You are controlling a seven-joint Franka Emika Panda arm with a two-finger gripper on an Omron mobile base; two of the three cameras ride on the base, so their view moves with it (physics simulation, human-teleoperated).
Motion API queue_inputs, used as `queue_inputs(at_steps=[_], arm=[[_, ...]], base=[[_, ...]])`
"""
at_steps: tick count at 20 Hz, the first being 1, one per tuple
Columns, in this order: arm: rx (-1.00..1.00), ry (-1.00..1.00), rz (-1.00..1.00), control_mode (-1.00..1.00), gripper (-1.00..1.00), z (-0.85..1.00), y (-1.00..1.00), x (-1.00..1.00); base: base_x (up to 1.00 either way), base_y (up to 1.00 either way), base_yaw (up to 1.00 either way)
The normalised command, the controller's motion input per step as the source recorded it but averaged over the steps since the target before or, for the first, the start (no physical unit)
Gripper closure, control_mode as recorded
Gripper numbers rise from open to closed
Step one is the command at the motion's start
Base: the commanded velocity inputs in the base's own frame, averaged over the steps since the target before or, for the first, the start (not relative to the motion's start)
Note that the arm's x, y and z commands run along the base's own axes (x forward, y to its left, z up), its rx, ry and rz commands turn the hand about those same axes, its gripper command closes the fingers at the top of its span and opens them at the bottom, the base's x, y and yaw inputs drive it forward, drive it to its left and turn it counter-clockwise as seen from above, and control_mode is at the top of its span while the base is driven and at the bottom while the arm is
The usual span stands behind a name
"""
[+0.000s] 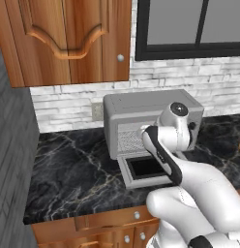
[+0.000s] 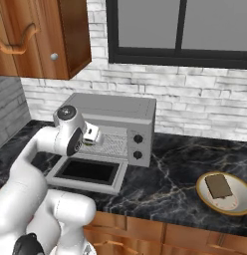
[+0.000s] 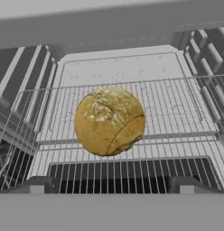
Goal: Pick up the heated bread from the toaster oven and place it in the bowl. Then move the bread bowl to the dining counter.
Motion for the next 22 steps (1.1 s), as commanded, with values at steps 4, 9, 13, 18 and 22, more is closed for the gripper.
queue_inputs(at_steps=[4, 9, 13, 18, 22], arm=[[0.00, 0.00, -0.01, -1.00, -1.00, -0.18, 0.06, 0.42], [0.00, 0.00, -0.02, -1.00, -1.00, -0.20, 0.02, 0.31], [0.00, 0.00, -0.03, -1.00, -1.00, -0.23, 0.00, 0.25], [0.00, -0.02, -0.04, -1.00, -1.00, -0.16, 0.00, 0.13], [0.00, 0.00, -0.01, -1.00, 1.00, -0.01, 0.00, 0.01]], base=[[0.00, 0.00, 0.00], [0.00, 0.00, 0.00], [0.00, 0.00, 0.00], [0.00, 0.00, 0.00], [0.00, 0.00, 0.00]])
